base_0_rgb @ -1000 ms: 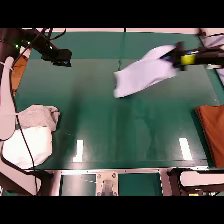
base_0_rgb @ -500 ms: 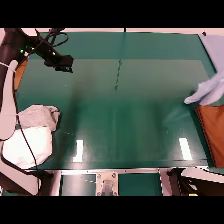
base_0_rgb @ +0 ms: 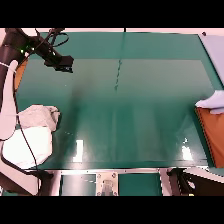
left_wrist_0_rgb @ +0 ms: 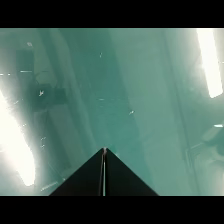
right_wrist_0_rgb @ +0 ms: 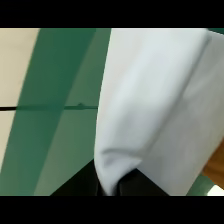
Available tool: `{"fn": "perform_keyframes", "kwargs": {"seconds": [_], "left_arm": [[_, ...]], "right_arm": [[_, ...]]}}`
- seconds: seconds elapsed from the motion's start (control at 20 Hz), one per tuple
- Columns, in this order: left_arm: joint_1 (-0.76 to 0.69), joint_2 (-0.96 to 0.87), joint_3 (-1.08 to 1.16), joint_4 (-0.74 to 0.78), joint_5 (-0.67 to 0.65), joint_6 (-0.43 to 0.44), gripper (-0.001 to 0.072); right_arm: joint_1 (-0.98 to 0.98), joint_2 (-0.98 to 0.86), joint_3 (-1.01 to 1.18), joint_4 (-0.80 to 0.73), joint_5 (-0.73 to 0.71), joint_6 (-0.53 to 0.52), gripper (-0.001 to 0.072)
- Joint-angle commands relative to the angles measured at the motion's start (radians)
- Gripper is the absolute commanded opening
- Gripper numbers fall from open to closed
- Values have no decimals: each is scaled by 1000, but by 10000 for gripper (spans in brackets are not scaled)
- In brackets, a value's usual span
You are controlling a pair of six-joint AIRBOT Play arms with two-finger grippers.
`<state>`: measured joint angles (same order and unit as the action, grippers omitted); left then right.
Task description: Fold the shirts.
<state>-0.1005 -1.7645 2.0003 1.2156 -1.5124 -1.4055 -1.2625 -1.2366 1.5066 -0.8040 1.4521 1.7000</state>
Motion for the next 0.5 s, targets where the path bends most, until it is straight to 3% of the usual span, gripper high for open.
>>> {"fn": "perform_keyframes", "kwargs": {"seconds": [0.0,0.45], "left_arm": [[0,1,0,0,0,1,26],[0,0,0,-4,-18,0,26]], "right_arm": [[-81,91,-142,-225,38,106,24],[-237,183,-406,-265,40,106,25]]}}
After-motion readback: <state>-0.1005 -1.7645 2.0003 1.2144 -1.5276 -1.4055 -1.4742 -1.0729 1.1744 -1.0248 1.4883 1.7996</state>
